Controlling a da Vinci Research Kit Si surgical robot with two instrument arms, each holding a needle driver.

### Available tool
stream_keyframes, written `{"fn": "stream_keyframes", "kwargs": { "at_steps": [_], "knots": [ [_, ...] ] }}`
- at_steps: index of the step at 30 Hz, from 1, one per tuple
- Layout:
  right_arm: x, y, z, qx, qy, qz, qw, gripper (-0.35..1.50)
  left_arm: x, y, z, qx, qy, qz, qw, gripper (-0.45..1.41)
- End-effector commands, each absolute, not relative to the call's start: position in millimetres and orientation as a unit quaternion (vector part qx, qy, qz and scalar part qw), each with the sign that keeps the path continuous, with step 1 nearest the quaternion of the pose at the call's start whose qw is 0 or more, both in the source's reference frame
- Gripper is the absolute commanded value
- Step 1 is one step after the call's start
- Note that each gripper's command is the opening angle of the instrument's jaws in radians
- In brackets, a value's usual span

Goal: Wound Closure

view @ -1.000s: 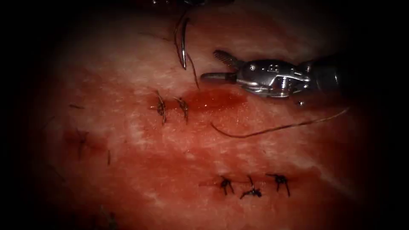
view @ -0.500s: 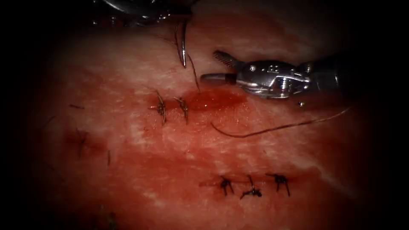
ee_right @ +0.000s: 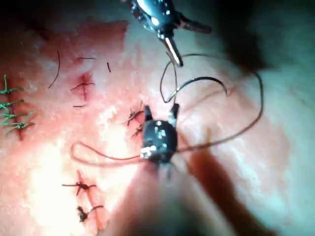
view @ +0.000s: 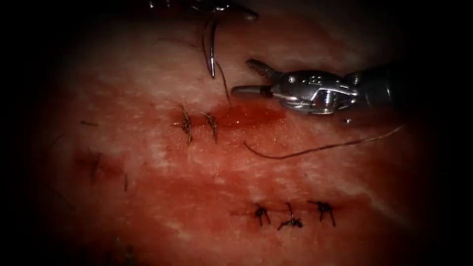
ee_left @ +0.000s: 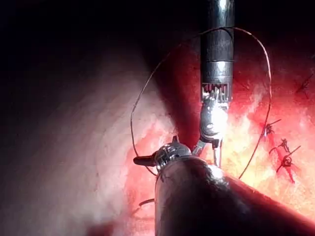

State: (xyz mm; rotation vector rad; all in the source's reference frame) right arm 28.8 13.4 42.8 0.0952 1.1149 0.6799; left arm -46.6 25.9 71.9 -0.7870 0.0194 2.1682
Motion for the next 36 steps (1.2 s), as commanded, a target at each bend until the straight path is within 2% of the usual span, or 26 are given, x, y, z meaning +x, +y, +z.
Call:
{"fn": "stream_keyframes", "kwargs": {
  "at_steps": [1,6,8,10,12,22,30,36],
  "knots": [
    [29.4,12.8,43,0.045,0.519,0.316,0.793,1.48,-47.2,25.8,73,-0.306,0.006,0.861,0.405,0.74],
    [29.6,12.6,43,0.046,0.518,0.315,0.794,1.48,-48.0,26.7,76,-0.289,-0.001,0.869,0.401,0.61],
    [29.8,12.6,43,0.047,0.519,0.314,0.794,1.48,-48.3,27.0,77,-0.296,-0.008,0.869,0.397,0.49],
    [30.0,12.5,43,0.046,0.518,0.314,0.794,1.48,-48.5,27.1,78,-0.295,-0.012,0.871,0.392,0.21],
    [30.0,12.4,44,0.047,0.519,0.313,0.794,1.48,-48.5,27.2,79,-0.293,-0.012,0.873,0.39,-0.43],
    [30.1,12.4,44,0.047,0.518,0.313,0.795,1.48,-46.7,27.1,76,-0.33,-0.024,0.86,0.387,-0.45],
    [29.9,12.5,43,0.05,0.518,0.311,0.795,1.48,-42.9,22.9,71,-0.35,-0.031,0.87,0.346,-0.45],
    [29.2,12.2,42,0.09,0.533,0.284,0.792,1.19,-37.7,20.7,69,-0.323,-0.013,0.885,0.334,-0.45]
  ]
}}
